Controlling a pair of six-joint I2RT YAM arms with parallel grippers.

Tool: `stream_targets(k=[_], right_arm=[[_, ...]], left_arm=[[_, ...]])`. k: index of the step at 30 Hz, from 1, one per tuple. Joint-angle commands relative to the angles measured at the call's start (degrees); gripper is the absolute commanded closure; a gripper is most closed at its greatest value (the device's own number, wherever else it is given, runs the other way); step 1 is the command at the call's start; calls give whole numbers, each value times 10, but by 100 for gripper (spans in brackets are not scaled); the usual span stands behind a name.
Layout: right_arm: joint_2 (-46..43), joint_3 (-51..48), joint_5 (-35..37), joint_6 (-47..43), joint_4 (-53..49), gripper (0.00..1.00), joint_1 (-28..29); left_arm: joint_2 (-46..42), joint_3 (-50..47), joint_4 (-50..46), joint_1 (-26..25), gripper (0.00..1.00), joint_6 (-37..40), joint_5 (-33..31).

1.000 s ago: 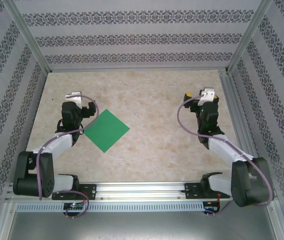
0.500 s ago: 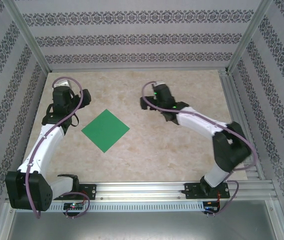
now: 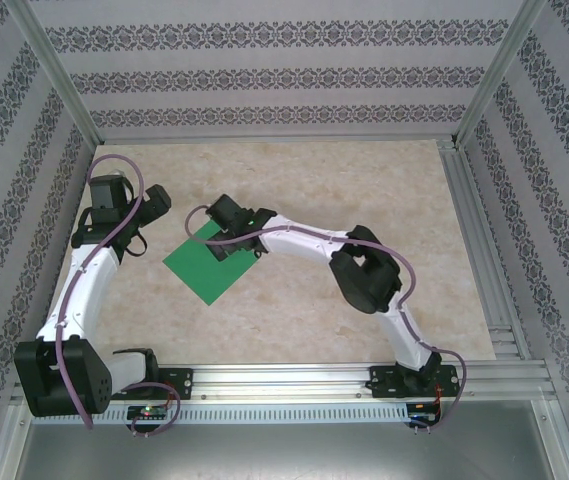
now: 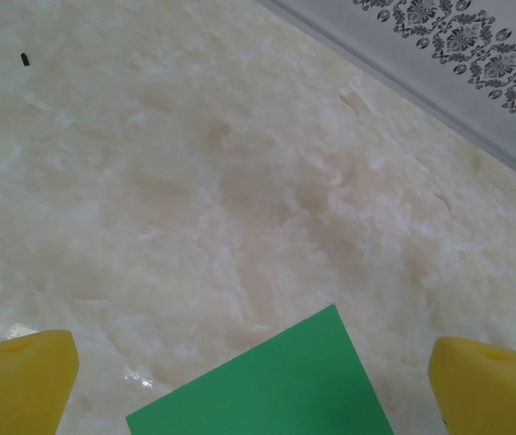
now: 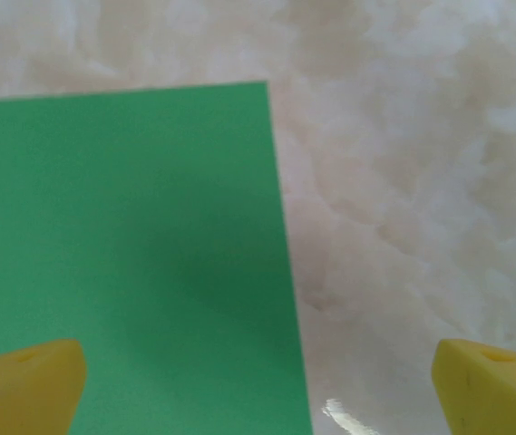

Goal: Fold a paper plane with a square sheet of paper (pick it up from the middle)
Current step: Move the square sheet of paper to the center of the table.

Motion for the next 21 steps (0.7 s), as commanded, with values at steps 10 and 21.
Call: stream_targets(k=[10,21], right_arm=[[98,89,54,-29,-99,2,-10],[39,-6,91,58,-137,2,-110]], left_arm=[[-13,-1,-17,9,0,-1,-19],[-3,6,-28,10,0,5,-17]])
